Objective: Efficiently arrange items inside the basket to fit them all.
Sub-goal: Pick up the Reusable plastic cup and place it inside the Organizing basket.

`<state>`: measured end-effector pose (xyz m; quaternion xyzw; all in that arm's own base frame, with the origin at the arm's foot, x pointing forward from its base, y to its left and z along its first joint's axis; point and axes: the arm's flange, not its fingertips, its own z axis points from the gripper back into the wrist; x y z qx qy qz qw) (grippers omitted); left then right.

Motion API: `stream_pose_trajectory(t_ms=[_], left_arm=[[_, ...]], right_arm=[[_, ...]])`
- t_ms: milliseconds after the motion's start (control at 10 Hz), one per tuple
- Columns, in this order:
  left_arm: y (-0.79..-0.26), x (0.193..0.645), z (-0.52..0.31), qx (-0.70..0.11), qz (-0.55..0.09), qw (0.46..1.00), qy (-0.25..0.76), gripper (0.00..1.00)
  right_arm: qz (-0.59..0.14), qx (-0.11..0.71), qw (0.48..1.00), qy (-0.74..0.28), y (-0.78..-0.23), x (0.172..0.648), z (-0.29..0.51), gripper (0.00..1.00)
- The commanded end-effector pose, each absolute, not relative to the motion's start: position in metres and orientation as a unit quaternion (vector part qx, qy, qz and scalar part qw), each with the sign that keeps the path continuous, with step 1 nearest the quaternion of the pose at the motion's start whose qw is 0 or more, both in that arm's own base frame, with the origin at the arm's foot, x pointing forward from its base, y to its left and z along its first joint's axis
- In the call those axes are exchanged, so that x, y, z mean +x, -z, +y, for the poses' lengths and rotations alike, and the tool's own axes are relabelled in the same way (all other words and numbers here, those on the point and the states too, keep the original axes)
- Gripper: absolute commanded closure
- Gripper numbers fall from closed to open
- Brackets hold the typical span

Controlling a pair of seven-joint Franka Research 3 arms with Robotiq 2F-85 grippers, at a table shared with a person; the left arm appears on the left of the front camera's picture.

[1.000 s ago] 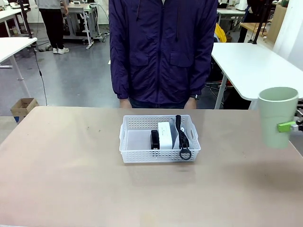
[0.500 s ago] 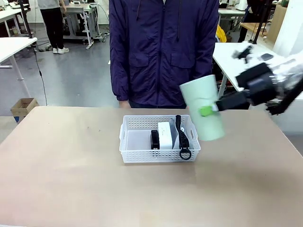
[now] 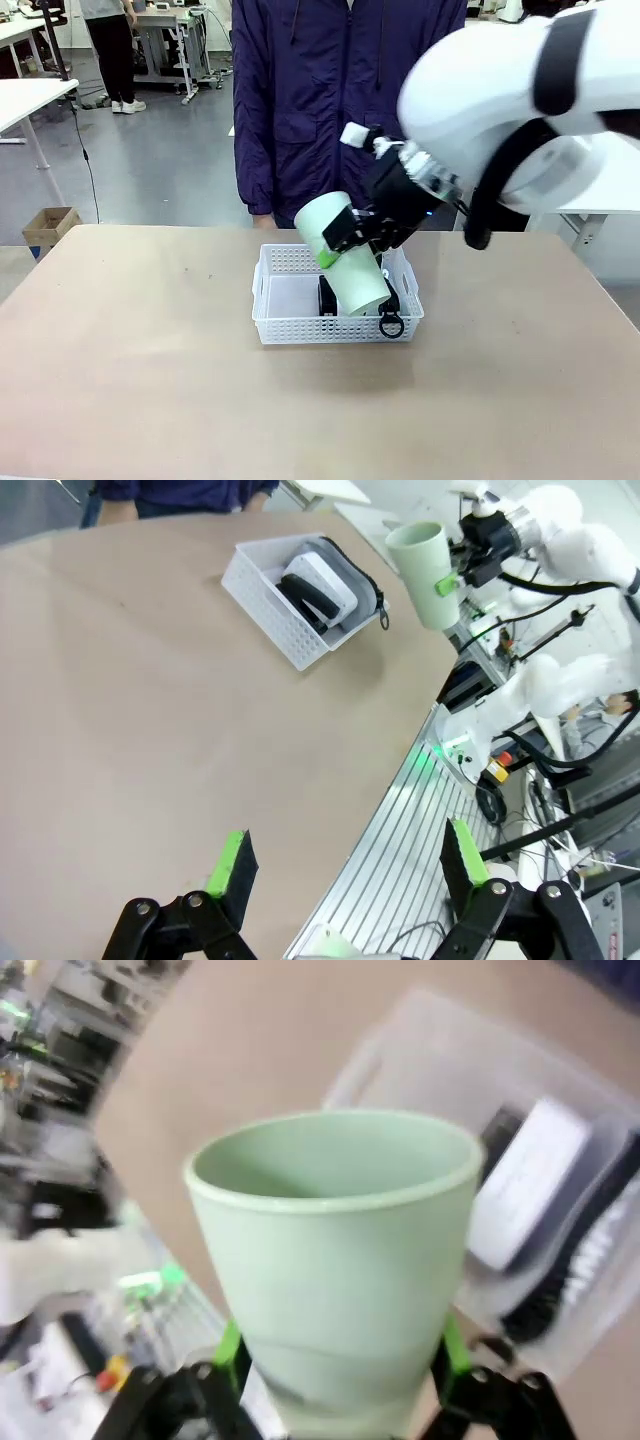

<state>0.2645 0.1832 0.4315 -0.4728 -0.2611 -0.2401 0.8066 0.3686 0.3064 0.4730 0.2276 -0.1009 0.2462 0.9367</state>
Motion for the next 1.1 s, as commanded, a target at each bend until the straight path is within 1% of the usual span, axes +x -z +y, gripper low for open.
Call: stream_pose_trajectory(t_ms=[0,100,300,400,600,700,800,1000], left_arm=[[-0.433,0.263,0.183,-0.475,-0.27,0.801,0.247,0.03],[-0.433,0.263,0.183,-0.475,-0.27,0.801,0.247,0.03],[-0.433,0.263,0.183,-0.475,-0.27,0.801,0.247,0.03],[-0.433,0.263,0.183,-0.475,-0.27,0.801,0.247,0.03],[-0.433,0.263,0.183,-0.475,-0.27,0.801,0.247,0.03],[-0.433,0.263,0.183,-0.475,-0.27,0.801,0.247,0.03],[-0.433,0.263,0.183,-0.475,-0.27,0.801,0.247,0.03],[-0.433,0.263,0.183,-0.475,-0.27,0.801,0.247,0.03]], right_arm=[[-0.007,0.189,0.959,-0.209,-0.516,0.401,0.34,0.15],[0.003,0.158,0.972,-0.173,-0.521,0.412,0.355,0.15],[0.042,0.126,0.989,-0.065,-0.517,0.433,0.379,0.15],[0.024,0.121,0.992,-0.038,-0.517,0.441,0.39,0.15],[0.046,0.111,0.992,-0.029,-0.493,0.455,0.412,0.15],[0.048,0.109,0.992,-0.047,-0.484,0.462,0.419,0.15],[0.044,0.119,0.991,-0.037,-0.493,0.443,0.395,0.15],[0.044,0.119,0.991,-0.037,-0.493,0.443,0.395,0.15]])
